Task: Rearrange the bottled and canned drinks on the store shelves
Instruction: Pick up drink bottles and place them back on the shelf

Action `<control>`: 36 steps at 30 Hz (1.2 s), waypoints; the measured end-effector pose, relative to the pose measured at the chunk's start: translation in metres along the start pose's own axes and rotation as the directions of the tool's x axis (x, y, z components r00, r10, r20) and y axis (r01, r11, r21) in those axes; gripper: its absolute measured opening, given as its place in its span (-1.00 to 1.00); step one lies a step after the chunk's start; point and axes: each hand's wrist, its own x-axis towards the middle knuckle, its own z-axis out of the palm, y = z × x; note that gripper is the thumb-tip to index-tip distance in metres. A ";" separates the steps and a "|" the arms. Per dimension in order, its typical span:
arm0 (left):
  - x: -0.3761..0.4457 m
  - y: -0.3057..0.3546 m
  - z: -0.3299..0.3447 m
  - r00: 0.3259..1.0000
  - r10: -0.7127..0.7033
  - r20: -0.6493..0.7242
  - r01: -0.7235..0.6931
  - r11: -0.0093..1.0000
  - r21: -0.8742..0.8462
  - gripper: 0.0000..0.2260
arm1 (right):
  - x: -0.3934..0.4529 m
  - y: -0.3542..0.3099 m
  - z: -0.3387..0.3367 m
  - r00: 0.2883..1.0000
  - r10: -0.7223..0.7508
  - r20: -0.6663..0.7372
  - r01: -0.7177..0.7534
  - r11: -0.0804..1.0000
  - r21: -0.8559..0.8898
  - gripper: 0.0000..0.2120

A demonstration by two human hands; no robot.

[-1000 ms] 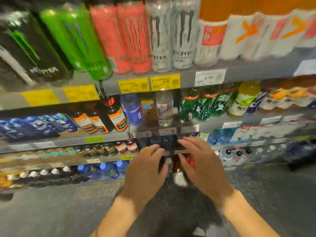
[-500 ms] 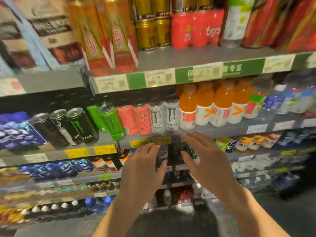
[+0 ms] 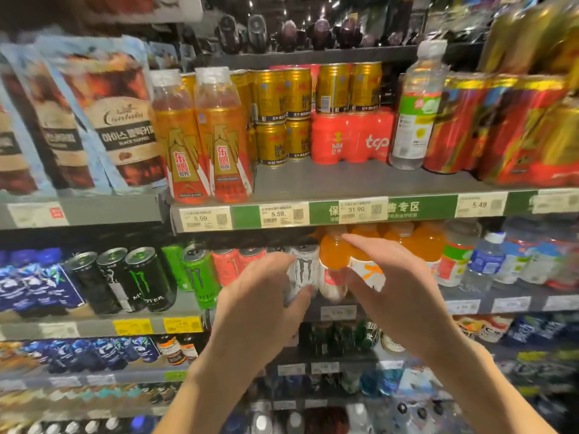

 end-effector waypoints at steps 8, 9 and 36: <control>0.048 0.023 -0.007 0.986 0.098 -0.132 -0.124 0.971 -0.203 -0.68 | 0.043 0.017 -0.033 0.987 0.140 -0.075 -0.130 0.984 0.121 -0.60; 0.057 0.025 -0.006 0.978 0.115 -0.175 -0.156 0.958 -0.239 -0.72 | 0.049 0.020 -0.036 0.985 0.137 -0.102 -0.124 0.985 0.120 -0.61; 0.277 0.156 0.088 0.990 -0.127 -0.054 0.088 0.879 -0.469 -0.48 | 0.142 0.173 -0.103 0.981 0.195 -0.013 -0.168 0.873 0.458 -0.58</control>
